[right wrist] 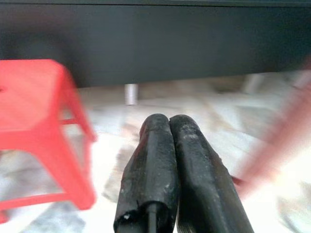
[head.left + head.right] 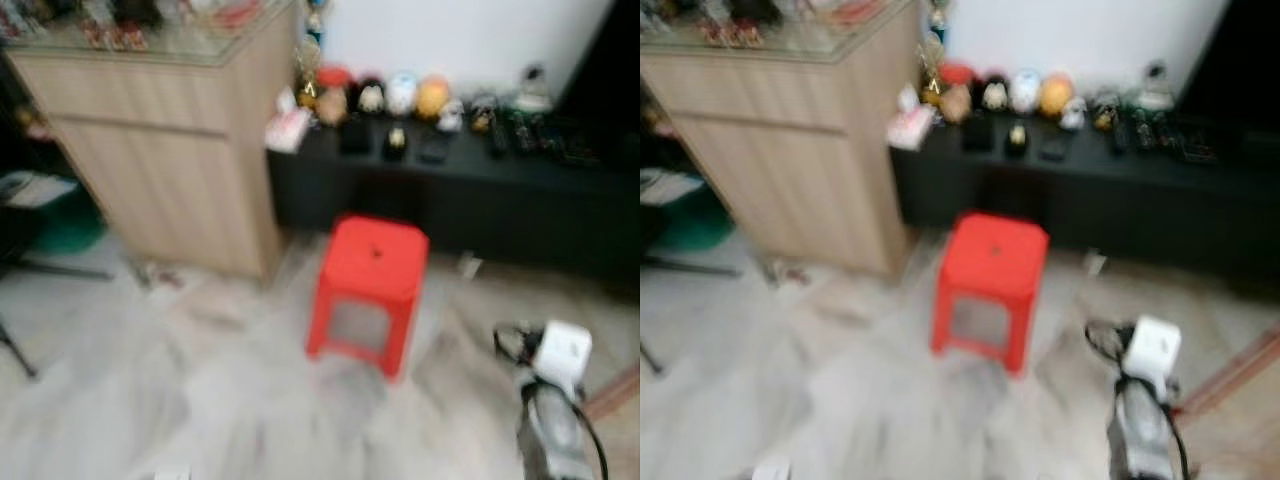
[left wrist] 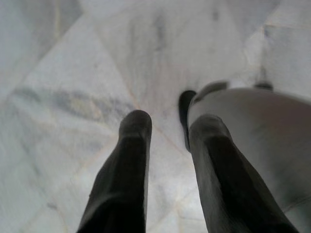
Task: Hang keys on a hook
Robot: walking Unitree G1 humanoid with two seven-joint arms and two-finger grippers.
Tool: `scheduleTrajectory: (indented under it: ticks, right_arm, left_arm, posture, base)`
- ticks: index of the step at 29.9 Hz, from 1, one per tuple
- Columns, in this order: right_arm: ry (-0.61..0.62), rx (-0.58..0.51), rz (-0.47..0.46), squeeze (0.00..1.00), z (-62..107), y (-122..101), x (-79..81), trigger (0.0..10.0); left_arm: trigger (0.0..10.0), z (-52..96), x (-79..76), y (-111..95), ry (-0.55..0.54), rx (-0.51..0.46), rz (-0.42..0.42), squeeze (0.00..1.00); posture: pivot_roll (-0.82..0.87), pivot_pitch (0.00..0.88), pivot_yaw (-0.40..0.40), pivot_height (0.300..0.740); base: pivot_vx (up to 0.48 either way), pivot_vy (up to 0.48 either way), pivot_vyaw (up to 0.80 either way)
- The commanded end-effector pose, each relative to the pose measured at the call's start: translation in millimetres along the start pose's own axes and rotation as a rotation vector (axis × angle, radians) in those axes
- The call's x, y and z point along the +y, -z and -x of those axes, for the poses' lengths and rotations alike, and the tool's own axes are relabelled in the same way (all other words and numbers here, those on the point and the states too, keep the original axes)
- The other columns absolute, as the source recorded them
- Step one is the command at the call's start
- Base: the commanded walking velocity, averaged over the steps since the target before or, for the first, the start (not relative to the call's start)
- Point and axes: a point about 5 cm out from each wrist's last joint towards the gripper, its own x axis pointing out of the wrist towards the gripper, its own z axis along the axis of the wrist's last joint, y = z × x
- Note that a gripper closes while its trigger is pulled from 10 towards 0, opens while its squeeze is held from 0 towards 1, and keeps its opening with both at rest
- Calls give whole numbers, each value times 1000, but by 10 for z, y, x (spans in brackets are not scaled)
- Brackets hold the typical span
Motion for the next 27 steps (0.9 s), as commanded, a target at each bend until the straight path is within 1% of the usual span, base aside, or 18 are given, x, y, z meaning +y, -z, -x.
scheduleTrajectory:
  ticks: [1, 7, 10, 11, 12, 14, 15, 19, 23, 27]
  right_arm:
    - [11, 3, -10, 0, -11, 0, -25, 10000]
    - [23, 1, -9, 0, -15, 4, -31, 10000]
    - [59, -3, -7, 0, -12, 2, -55, 10000]
    - [93, -16, 1, 0, -10, -11, -82, 10000]
    - [93, -16, 1, 0, -10, -11, -82, 10000]
    - [153, -45, 8, 0, -13, -58, -157, 10000]
    - [200, -73, 15, 0, -15, -107, -225, 10000]
    - [241, -121, 18, 0, -19, -216, -286, 10000]
    - [253, -161, 16, 0, -10, -315, -279, 10000]
    - [254, -176, 20, 0, 8, -338, -229, 10000]
  left_arm:
    - [10000, 10, 1, 47, 4, 23, -4, 0]
    - [10000, 18, 24, 59, 8, 26, -10, 0]
    - [10000, 19, 30, 60, 7, 25, -8, 0]
    - [10000, 20, 33, 61, 7, 26, -8, 0]
    - [10000, 20, 33, 61, 7, 26, -8, 0]
    - [10000, 22, 44, 63, 6, 27, -7, 0]
    - [10000, 26, 53, 70, 6, 28, -8, 0]
    - [10000, 27, 52, 72, 7, 27, -7, 0]
    - [10000, 25, 40, 71, 13, 26, -6, 0]
    - [10000, 22, 23, 69, 18, 25, -8, 0]
  posture:
    - [-92, 65, -13, 740]
    - [-90, 71, -12, 740]
    - [-91, 74, -12, 740]
    - [-89, 76, -13, 740]
    - [-89, 76, -13, 740]
    - [-88, 80, -11, 740]
    - [-88, 81, -11, 740]
    - [-90, 85, -10, 740]
    - [-92, 86, -9, 740]
    - [-90, 86, -8, 740]
  base:
    - [0, 0, -800]
    - [0, 0, -800]
    - [0, 0, -800]
    - [0, 0, -800]
    - [0, 0, -800]
    - [0, 0, -800]
    - [0, 0, -800]
    - [0, 0, -800]
    - [0, 0, -800]
    - [0, 0, -800]
